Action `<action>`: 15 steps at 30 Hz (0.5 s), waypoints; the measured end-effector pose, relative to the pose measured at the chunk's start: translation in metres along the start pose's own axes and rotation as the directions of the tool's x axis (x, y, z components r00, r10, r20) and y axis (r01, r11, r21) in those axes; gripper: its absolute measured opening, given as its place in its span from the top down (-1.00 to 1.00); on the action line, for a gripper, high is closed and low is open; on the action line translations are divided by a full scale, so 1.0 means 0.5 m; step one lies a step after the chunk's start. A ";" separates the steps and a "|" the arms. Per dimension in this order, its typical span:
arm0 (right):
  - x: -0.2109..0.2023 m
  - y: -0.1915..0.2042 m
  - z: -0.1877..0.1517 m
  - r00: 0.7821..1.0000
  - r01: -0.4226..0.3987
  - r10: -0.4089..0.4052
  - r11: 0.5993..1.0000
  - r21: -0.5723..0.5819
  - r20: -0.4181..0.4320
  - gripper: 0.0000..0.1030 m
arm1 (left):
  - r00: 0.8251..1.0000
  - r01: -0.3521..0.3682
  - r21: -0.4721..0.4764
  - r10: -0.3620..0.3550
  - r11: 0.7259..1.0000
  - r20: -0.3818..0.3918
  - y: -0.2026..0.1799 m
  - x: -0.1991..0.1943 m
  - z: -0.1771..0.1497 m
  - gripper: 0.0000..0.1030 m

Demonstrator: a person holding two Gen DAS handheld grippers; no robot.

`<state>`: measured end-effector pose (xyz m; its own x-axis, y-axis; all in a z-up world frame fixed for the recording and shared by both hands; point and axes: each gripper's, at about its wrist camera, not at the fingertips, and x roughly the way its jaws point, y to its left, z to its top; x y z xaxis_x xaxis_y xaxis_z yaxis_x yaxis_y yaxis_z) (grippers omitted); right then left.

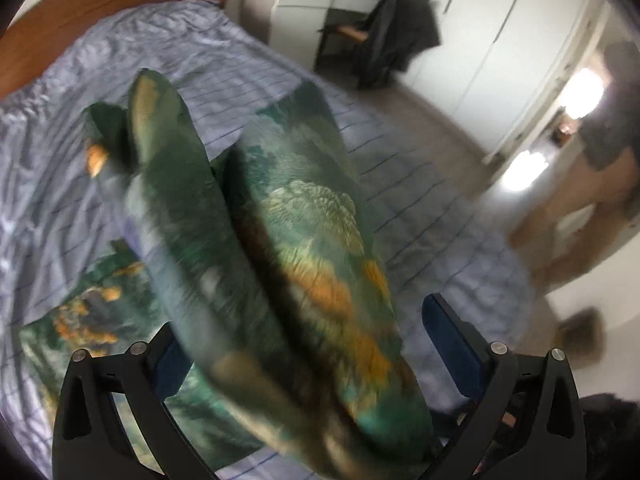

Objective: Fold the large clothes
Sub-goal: 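Grasp the folded bundle edge with the right gripper while the left gripper grasps the other edge, then lift the folded jacket bundle off the bed with both grippers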

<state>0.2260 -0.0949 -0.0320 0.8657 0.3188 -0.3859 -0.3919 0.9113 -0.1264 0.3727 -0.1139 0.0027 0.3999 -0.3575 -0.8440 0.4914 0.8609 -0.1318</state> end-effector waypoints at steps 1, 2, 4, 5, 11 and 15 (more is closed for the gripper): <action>0.000 0.010 -0.003 1.000 -0.002 0.002 1.000 -0.021 0.001 0.37 | 1.000 -0.031 0.010 0.031 0.999 -0.006 -0.001 0.005 -0.006 -0.66; 0.003 0.026 -0.002 1.000 -0.004 0.004 0.999 -0.048 0.002 0.37 | 0.997 -0.070 0.016 0.071 0.997 -0.015 0.001 0.011 -0.015 -0.07; 0.005 0.041 -0.002 1.000 -0.001 0.001 0.997 -0.076 0.001 0.37 | 0.998 -0.053 -0.003 0.053 0.999 -0.018 0.012 0.013 -0.026 0.29; 0.010 0.041 -0.002 1.000 -0.003 0.002 0.997 -0.075 -0.010 0.37 | 0.999 -0.035 -0.014 0.035 0.999 -0.014 0.022 0.010 -0.029 0.39; -0.021 0.000 -0.003 0.990 -0.128 0.130 0.991 0.036 -0.049 -0.23 | 0.999 -0.026 -0.093 0.029 0.995 0.030 0.121 -0.036 -0.055 0.45; -0.031 -0.061 -0.002 0.971 -0.220 0.234 0.955 0.199 -0.053 -0.25 | 0.998 -0.025 -0.185 0.035 0.982 0.049 0.233 -0.065 -0.090 0.45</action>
<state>0.2243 -0.1276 -0.0232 0.7318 0.5091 -0.4530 -0.5022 0.8522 0.1464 0.3819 0.0142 -0.0087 0.4544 -0.3446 -0.8214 0.3294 0.9218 -0.2045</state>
